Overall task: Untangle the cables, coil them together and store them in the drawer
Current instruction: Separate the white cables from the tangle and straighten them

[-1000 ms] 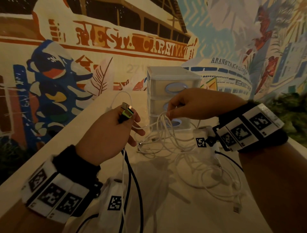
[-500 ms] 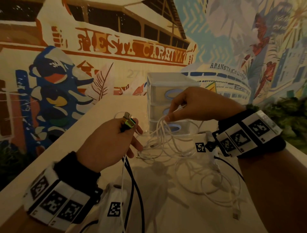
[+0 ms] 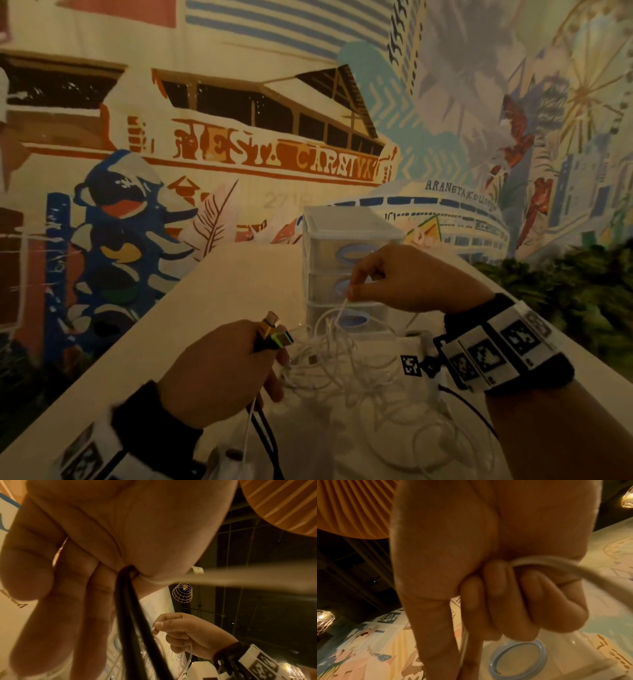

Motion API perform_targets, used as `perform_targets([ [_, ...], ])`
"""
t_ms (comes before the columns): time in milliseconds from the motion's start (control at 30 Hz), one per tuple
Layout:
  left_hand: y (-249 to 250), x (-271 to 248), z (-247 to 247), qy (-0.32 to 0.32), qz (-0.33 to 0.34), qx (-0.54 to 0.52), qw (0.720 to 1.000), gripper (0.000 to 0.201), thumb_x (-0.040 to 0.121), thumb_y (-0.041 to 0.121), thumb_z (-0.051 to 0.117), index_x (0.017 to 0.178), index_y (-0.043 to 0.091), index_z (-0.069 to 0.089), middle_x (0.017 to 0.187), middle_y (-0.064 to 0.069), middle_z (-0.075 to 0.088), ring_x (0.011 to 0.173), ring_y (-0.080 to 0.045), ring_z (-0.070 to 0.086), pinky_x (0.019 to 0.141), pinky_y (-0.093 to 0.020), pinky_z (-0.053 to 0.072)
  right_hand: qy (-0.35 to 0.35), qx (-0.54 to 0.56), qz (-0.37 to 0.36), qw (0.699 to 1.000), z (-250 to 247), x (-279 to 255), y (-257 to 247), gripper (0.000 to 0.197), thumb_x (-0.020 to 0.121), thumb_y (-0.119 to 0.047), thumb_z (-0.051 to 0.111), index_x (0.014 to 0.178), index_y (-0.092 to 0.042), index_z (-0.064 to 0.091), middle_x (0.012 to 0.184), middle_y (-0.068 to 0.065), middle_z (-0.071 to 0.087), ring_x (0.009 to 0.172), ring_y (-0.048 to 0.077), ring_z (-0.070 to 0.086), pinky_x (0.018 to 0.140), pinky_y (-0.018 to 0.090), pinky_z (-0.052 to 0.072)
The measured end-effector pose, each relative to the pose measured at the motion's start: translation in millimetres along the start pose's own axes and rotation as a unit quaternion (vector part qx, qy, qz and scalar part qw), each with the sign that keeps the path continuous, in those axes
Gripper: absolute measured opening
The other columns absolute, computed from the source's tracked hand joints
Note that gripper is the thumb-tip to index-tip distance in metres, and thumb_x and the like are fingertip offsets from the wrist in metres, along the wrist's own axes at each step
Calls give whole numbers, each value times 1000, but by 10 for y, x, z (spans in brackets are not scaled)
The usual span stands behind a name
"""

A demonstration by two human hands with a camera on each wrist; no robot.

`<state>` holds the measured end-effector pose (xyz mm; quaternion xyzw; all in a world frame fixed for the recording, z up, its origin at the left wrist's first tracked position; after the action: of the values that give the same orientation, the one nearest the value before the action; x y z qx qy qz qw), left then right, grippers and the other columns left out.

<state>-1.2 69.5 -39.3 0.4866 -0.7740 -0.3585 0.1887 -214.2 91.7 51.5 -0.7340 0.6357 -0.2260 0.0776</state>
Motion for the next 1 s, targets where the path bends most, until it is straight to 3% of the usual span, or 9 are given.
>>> perform_targets([
  [133, 2, 13, 38, -30, -6, -10, 999, 40, 105, 34, 39, 90, 14, 70, 71, -3, 75, 68, -30, 68, 77, -42, 57, -15, 2, 25, 1000, -1, 11, 40, 23, 98, -35, 62, 93, -16, 73, 60, -10, 56, 48, 0, 49, 53, 15, 36],
  [367, 78, -40, 47, -84, -4, -68, 994, 49, 103, 44, 40, 91, 7, 68, 74, -13, 74, 60, -29, 62, 56, -29, 50, -1, 22, 28, 999, -89, -18, -26, 22, 96, -29, 58, 89, -16, 73, 88, 0, 70, 78, 13, 62, 75, 36, 49],
  [500, 234, -106, -44, -36, 45, -100, 993, 43, 103, 40, 39, 86, 6, 60, 65, -13, 69, 53, -29, 58, 54, -31, 49, 29, 44, 5, 999, -150, -38, -81, 20, 95, -29, 60, 86, -15, 72, 63, -7, 55, 50, 0, 46, 60, 23, 37],
  [600, 370, -116, -105, 0, 122, -133, 984, 27, 106, 25, 38, 94, 15, 61, 70, -11, 65, 52, -31, 53, 55, -33, 50, 35, 50, -19, 998, -151, -43, -168, 19, 96, -31, 61, 84, -21, 70, 54, -16, 50, 51, 1, 45, 54, 15, 34],
  [667, 493, -138, -124, 17, 165, -144, 976, 22, 106, 17, 40, 106, 22, 61, 76, -13, 59, 57, -30, 46, 56, -24, 47, 36, 49, -39, 997, -148, -52, -254, 18, 97, -32, 61, 82, -25, 68, 55, -19, 53, 54, 0, 47, 55, 12, 37],
  [733, 599, -140, -123, 30, 194, -166, 966, 21, 104, 19, 42, 116, 24, 57, 83, -17, 53, 62, -22, 43, 55, -12, 40, 36, 51, -55, 997, -162, -80, -334, 16, 99, -28, 60, 85, -23, 66, 55, -27, 55, 55, -6, 51, 57, 6, 38],
  [833, 660, -38, -67, 52, 206, -111, 971, 23, 102, 33, 40, 122, 39, 49, 107, 5, 56, 74, 5, 54, 66, -4, 41, 40, 57, -72, 995, -215, -137, -408, 15, 101, -24, 58, 89, -18, 65, 51, -34, 52, 54, -12, 51, 56, 2, 36],
  [900, 632, 61, 43, 22, 190, -54, 980, 18, 102, 41, 38, 116, 51, 45, 116, 2, 55, 85, -9, 58, 69, -11, 46, 47, 61, -79, 994, -241, -159, -425, 16, 101, -25, 58, 90, -18, 66, 51, -32, 52, 51, -8, 50, 55, 4, 36],
  [1000, 588, 114, 141, -11, 180, -6, 984, 17, 102, 46, 35, 107, 48, 52, 114, 0, 55, 89, -24, 58, 75, -22, 48, 51, 67, -80, 993, -259, -168, -422, 16, 102, -26, 57, 92, -18, 67, 52, -31, 53, 50, -7, 50, 54, 5, 35],
])
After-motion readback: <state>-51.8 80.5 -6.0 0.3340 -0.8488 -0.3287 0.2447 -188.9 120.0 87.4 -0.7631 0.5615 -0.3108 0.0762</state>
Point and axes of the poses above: each hand's wrist, its own x-axis towards the middle knuckle, its own z-axis out of the palm, y = z × x, the point moved 7 cm from there along x, towards the middle knuckle
